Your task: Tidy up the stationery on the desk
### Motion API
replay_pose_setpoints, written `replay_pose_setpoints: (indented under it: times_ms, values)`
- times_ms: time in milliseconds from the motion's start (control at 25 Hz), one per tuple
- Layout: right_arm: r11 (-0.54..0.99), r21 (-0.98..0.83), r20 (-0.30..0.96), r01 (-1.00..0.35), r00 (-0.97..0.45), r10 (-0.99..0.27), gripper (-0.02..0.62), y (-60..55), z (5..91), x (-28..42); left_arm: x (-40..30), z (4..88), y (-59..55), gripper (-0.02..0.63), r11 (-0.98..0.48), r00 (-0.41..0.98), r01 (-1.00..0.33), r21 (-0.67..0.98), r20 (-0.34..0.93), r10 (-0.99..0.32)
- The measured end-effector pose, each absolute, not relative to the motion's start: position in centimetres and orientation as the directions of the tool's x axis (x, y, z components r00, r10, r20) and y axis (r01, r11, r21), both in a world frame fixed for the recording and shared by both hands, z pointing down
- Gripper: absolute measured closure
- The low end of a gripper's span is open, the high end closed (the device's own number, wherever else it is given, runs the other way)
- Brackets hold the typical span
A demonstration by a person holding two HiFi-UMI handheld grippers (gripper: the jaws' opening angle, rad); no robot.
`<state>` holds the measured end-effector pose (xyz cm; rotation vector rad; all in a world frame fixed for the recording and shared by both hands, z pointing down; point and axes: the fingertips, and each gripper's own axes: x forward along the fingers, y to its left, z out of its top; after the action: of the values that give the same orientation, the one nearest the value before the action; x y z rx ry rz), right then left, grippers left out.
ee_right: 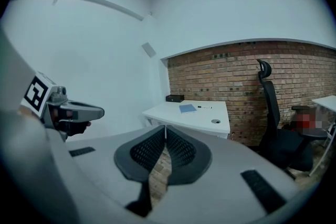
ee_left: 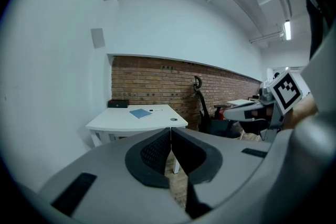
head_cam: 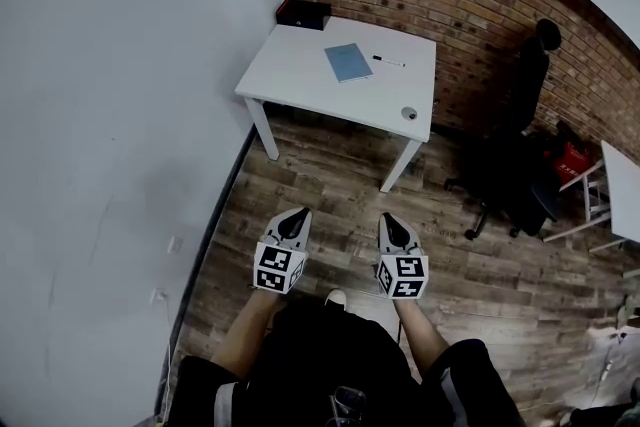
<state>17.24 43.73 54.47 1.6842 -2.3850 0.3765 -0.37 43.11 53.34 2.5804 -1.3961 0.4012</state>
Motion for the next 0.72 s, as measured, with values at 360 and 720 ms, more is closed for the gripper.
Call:
replay_pose_setpoints:
  times_ms: [360, 720]
  values:
    - [0.333, -0.101, 0.32, -0.937, -0.348, -0.881, 0.571, 40.9, 55.3, 17.7, 0.4, 54.0, 39.9, 0.59, -0.535, 0.515, -0.844, 0.036, 0.33, -0.791]
    - [0.322, -0.096, 0.334, -0.942, -0.335, -0.881, 0.571, 36.8, 55.9, 17.4, 0.7, 54.8, 35.2, 0.591, -0.55, 0.536, -0.833, 0.055, 0.33, -0.778]
